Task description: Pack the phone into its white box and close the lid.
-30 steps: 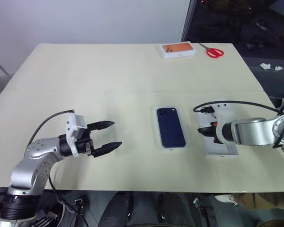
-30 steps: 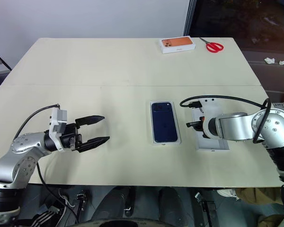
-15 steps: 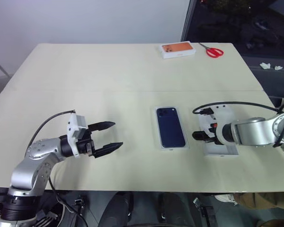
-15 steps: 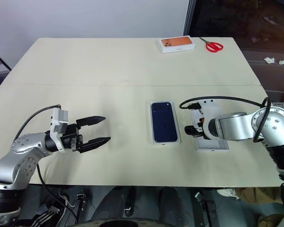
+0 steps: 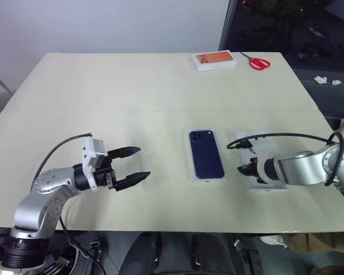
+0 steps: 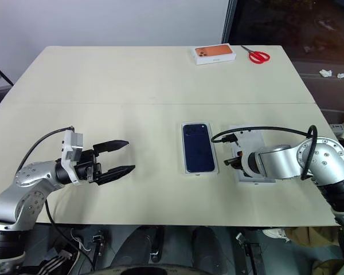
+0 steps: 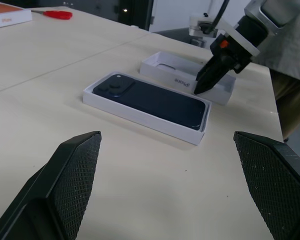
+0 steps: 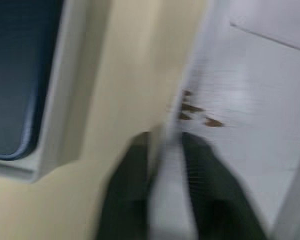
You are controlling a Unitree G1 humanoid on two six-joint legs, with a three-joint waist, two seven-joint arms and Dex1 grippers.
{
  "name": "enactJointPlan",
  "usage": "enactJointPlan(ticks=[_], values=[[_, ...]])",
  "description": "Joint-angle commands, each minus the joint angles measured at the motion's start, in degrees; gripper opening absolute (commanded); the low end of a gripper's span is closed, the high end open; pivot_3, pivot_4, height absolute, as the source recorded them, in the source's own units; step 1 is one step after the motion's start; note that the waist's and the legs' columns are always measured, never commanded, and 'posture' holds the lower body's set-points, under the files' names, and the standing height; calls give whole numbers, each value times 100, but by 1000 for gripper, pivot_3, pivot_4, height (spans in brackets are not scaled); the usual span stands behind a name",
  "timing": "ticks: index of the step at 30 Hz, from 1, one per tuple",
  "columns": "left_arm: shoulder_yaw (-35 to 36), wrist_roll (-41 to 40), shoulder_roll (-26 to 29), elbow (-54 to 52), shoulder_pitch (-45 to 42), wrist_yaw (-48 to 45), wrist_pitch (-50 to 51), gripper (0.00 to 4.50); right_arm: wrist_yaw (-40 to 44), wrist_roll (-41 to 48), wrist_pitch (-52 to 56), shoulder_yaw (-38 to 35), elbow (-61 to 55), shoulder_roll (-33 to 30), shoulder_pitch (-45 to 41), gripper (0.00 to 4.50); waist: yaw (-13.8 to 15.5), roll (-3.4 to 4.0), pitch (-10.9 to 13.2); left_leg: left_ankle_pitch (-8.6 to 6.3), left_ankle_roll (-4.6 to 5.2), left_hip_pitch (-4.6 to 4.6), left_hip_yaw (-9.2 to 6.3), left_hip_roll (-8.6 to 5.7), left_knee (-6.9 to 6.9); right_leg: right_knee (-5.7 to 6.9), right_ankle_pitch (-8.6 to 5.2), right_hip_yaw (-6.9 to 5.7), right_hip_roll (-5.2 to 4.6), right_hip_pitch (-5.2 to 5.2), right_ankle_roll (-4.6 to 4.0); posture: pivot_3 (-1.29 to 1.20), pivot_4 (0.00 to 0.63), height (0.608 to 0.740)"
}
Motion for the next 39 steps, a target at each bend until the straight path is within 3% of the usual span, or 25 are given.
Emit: enactJointPlan(ticks=[1,8,11,21,25,29,39], values=[[43,-93,13,-216,38,38,-5,4500,-26,-120,92,52,-17,-13,-25,47,6,-3,-2,0,0,0,0,0,0,0,0,0,0,1,0,0,150,740],[49,-105,10,-185,0,64,11,4500,-89,-204,-204,-249,170,201,-102,47,-12,-3,-2,0,0,1,0,0,0,0,0,0,0,0,0,0,150,740],[62,-126,-7,-149,-59,92,32,4500,44,-44,-723,-686,408,605,-179,47,-40,-1,0,0,0,1,0,0,-1,1,0,0,1,0,0,0,150,740],[134,-192,-2,-23,-180,137,97,4500,2009,-873,-1785,-1814,506,2193,-657,47,-101,2,2,0,0,2,1,5,-3,11,1,5,17,-5,2,0,150,740],[180,-246,-31,-10,-203,214,125,4500,2799,-64,-2113,-2280,737,3152,-620,47,-98,3,2,0,0,2,0,4,-3,12,1,7,16,-6,2,0,150,740],[212,-315,-8,-36,-221,251,171,4500,2709,711,-2138,-2369,812,3753,-493,47,-98,4,3,0,0,3,-1,4,-3,15,1,11,15,-8,2,0,150,740],[444,-565,16,-29,-306,439,346,4500,3198,843,-1140,-2131,502,4436,618,47,-104,6,3,1,-1,2,0,4,-5,18,1,16,14,-15,1,0,150,740]])
